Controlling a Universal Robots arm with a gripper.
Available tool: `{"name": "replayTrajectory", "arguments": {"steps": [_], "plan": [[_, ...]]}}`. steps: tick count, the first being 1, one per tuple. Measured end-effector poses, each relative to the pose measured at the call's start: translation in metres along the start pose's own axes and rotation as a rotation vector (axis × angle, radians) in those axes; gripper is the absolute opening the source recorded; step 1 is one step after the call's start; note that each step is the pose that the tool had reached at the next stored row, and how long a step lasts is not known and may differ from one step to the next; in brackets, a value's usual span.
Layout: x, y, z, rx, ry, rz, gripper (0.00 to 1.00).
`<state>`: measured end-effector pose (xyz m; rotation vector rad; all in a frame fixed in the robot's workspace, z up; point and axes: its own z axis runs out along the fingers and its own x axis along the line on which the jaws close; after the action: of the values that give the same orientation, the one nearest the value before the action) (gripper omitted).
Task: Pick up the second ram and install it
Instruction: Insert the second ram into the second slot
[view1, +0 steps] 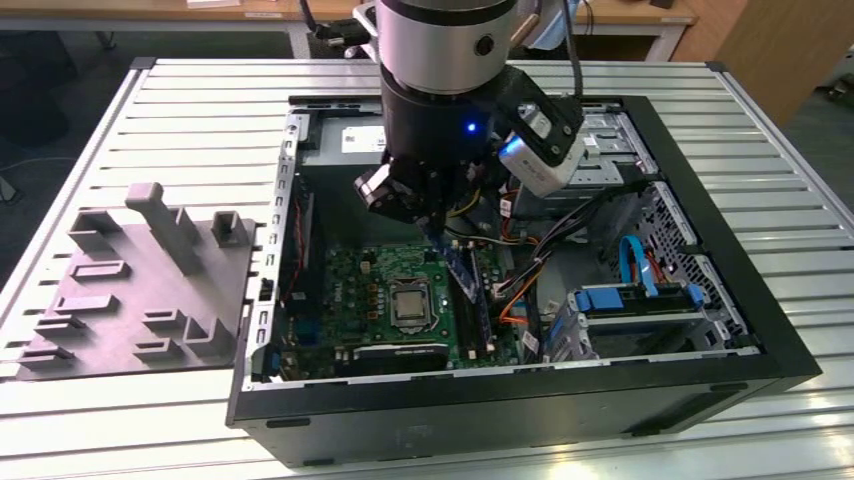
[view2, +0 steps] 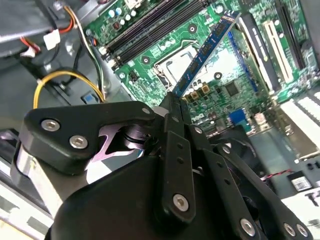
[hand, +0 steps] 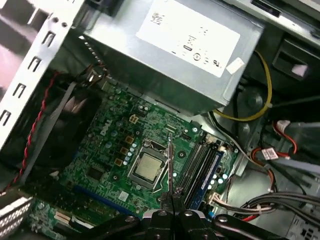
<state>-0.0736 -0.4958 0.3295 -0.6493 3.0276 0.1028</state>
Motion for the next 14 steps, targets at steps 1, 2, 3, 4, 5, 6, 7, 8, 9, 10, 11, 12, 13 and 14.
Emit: {"name": "replayTrajectory", "arguments": {"steps": [1, 2, 3, 4, 5, 6, 7, 8, 9, 10, 11, 12, 13, 14], "plan": [[0.0000, 0.0000, 0.0002, 0.0010, -0.0010, 0.018, 0.12], [0.0000, 0.0000, 0.0004, 0.0021, -0.0020, 0.036, 0.12], [0.0001, 0.0000, 0.0006, 0.0031, -0.0031, 0.055, 0.12], [0.0001, 0.0000, 0.0008, 0.0041, -0.0041, 0.073, 0.12], [0.0001, -0.0001, 0.0010, 0.0052, -0.0051, 0.091, 0.12], [0.0001, -0.0001, 0.0013, 0.0061, -0.0061, 0.109, 0.12], [0.0001, -0.0001, 0.0015, 0.0072, -0.0071, 0.127, 0.12], [0.0001, -0.0001, 0.0017, 0.0082, -0.0081, 0.144, 0.12], [0.0001, -0.0001, 0.0018, 0.0092, -0.0091, 0.163, 0.12], [0.0001, -0.0001, 0.0021, 0.0102, -0.0101, 0.180, 0.12], [0.0002, -0.0001, 0.0023, 0.0113, -0.0112, 0.200, 0.12], [0.0002, -0.0001, 0.0025, 0.0123, -0.0122, 0.218, 0.12], [0.0002, -0.0001, 0.0027, 0.0133, -0.0132, 0.236, 0.12], [0.0002, -0.0002, 0.0029, 0.0144, -0.0142, 0.254, 0.12]]}}
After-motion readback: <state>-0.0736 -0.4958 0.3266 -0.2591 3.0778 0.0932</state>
